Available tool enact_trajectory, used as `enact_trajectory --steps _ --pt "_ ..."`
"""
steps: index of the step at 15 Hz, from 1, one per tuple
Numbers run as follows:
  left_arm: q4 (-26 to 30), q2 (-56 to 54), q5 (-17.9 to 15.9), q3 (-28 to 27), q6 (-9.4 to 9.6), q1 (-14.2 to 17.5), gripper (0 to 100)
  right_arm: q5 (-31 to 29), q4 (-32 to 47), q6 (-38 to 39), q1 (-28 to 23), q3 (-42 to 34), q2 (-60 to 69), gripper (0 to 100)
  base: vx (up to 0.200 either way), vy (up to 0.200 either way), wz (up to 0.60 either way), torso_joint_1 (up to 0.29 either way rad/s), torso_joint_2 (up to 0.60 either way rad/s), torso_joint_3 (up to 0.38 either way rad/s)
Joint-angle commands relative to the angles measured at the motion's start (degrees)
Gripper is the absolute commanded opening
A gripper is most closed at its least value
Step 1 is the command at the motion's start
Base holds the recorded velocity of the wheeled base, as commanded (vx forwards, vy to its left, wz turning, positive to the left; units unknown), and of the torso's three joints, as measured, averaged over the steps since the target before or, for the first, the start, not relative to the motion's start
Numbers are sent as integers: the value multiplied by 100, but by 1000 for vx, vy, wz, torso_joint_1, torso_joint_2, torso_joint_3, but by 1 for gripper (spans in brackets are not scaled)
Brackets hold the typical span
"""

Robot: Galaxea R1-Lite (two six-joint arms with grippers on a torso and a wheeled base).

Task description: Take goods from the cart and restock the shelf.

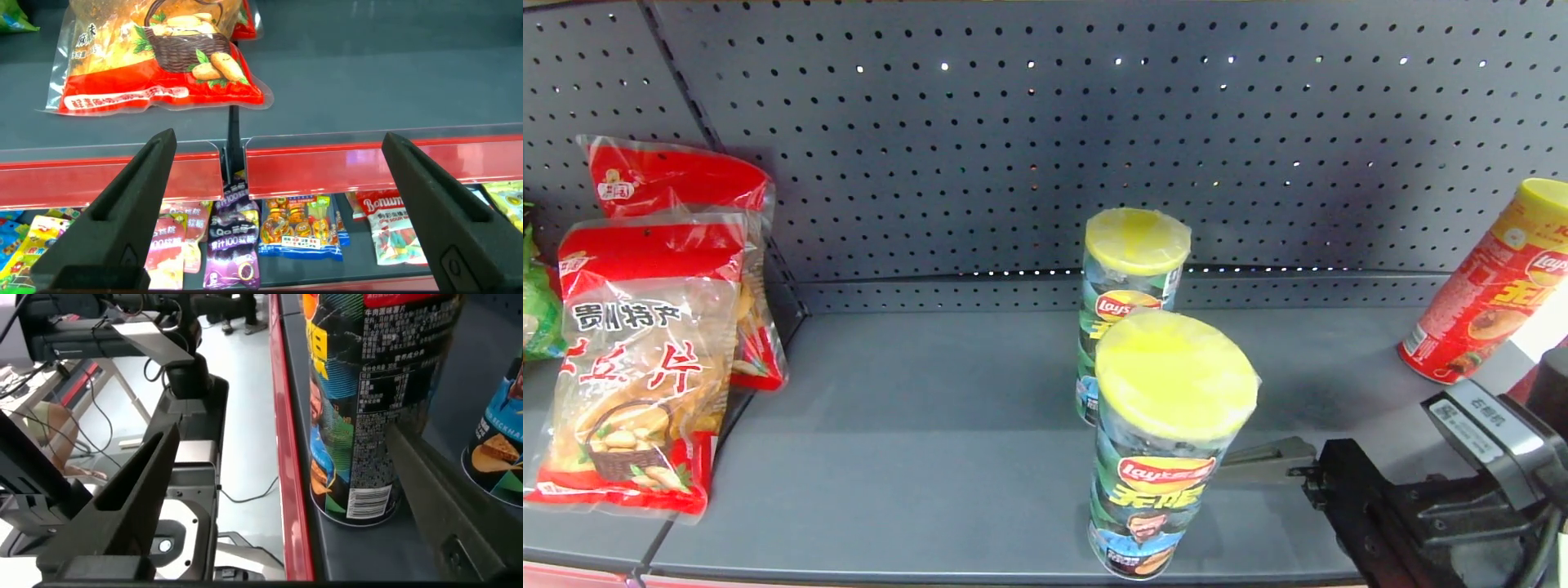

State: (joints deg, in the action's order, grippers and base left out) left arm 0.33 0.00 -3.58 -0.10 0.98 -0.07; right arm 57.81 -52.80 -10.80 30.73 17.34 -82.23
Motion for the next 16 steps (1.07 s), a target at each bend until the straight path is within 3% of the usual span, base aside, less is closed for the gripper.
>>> enact_trajectory --steps 1,6,11,16 --pt "2 0 -2 1 -1 -1 100 2 -2 -1 -15 -37 40 100 0 0 0 0 0 0" --pt "2 0 -2 1 -1 -1 100 -15 -2 -1 -94 -125 40 100 0 0 0 0 0 0" --pt "2 0 -2 1 -1 7 100 -156 15 8 -621 -468 673 100 0 0 0 0 0 0" --pt "2 0 -2 1 -1 -1 100 -648 305 69 -1772 -951 2677 100 0 0 0 0 0 0"
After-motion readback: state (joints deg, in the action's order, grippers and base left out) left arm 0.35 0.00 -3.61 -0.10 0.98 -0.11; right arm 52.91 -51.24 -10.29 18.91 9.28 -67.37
